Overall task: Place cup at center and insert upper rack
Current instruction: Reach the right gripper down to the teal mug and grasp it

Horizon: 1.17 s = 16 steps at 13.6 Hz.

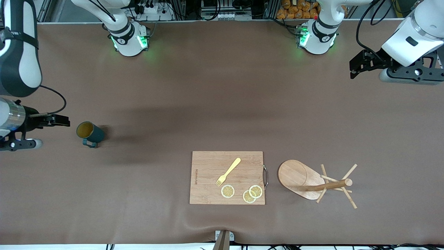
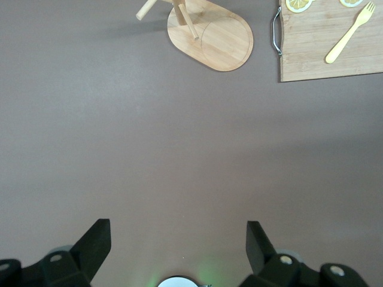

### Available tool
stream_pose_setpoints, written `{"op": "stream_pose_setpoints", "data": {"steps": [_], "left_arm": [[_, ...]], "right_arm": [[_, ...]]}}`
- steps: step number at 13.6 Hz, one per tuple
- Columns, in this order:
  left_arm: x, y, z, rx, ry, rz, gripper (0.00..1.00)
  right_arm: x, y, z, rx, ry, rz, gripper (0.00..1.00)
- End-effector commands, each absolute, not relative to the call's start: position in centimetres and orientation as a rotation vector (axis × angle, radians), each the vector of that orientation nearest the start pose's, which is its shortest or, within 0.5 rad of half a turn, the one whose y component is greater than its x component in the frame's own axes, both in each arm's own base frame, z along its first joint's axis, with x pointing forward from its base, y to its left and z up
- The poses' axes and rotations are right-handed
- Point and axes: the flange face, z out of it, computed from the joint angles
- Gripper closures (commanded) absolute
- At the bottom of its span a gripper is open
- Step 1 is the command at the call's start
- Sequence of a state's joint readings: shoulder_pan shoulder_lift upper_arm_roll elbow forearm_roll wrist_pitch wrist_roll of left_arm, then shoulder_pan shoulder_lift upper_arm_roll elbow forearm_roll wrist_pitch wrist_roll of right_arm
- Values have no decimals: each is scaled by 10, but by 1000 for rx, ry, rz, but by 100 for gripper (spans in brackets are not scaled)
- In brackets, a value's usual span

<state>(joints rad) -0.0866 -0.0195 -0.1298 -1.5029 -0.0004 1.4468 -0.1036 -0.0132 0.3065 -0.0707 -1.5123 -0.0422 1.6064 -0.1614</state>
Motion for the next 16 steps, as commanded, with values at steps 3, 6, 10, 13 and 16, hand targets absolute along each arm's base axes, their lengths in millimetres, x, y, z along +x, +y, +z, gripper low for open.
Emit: {"op": "stream_pose_setpoints", "data": {"steps": [3,6,10,13,16], "left_arm": [[517,-124,676,-3128,184,3,0],[520,-113,677,-3122,153,-1,0],[517,-106,678,-3119,131,20,0],[514,-107,676,-3114,135,57,0],[513,-111,676,-3113,147,62,0]], "right_arm": [[613,-51,412,-3153,-118,362,0],[600,-63,368,-3150,-93,350,0],[582,-78,318,-3135,-28,278,3],[565,-79,284,-3090,38,273,17],[553,-73,262,-3091,37,259,36]]}}
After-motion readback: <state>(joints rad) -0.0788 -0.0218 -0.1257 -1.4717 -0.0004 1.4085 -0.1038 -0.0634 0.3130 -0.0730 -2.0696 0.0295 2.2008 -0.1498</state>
